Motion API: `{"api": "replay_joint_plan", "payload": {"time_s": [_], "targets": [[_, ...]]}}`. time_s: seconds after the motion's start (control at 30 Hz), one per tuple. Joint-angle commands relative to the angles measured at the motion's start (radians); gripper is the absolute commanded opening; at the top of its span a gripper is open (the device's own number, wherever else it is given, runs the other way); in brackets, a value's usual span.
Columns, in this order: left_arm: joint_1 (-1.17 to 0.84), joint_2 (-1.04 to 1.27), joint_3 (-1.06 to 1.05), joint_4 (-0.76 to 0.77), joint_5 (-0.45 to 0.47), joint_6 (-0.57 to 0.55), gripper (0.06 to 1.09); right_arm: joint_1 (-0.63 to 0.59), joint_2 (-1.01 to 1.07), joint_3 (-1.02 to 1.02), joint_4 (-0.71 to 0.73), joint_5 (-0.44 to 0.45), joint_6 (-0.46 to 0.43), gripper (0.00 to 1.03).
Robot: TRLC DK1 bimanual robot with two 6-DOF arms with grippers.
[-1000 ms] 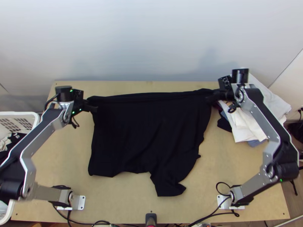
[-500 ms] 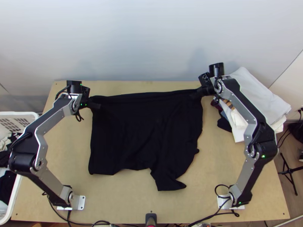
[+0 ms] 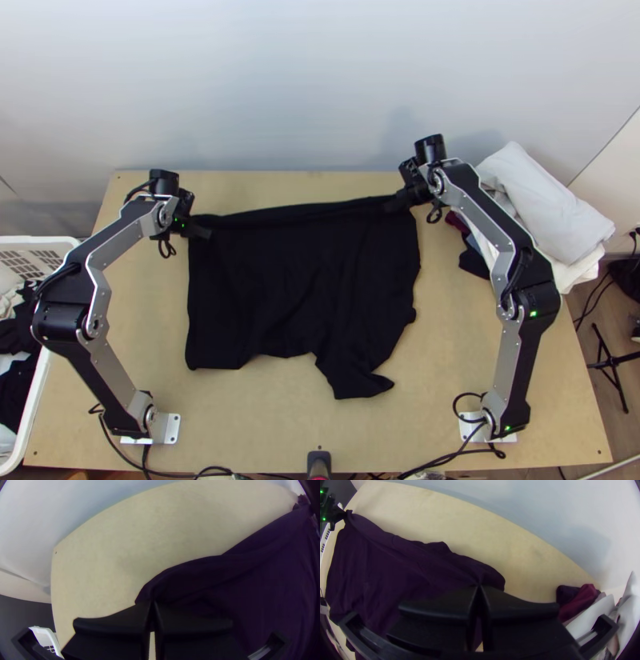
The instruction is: Fold the t-shirt
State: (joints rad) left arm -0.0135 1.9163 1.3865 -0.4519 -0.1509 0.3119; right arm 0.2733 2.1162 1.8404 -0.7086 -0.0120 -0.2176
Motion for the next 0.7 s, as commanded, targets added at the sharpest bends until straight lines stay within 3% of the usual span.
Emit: {"api": "replay_joint_plan", "payload": {"time_s": [0.0,0.13,0.4,0.67], "targets": [[-0.006,-0.013,0.005,-0.11,0.013,0.059,0.1,0.03,-0.036,0.01,-0.129,0.0,0.014,0.03],[-0.006,-0.097,-0.006,-0.154,0.037,0.062,0.1,0.052,-0.127,-0.036,-0.216,0.0,0.014,0.03],[-0.115,-0.296,-0.073,-0.217,0.068,0.059,0.1,0.098,-0.343,-0.239,-0.219,-0.002,0.023,0.03],[-0.169,-0.392,-0.302,-0.215,0.065,0.135,0.1,0.081,-0.387,-0.446,-0.198,-0.003,0.02,0.03]]}}
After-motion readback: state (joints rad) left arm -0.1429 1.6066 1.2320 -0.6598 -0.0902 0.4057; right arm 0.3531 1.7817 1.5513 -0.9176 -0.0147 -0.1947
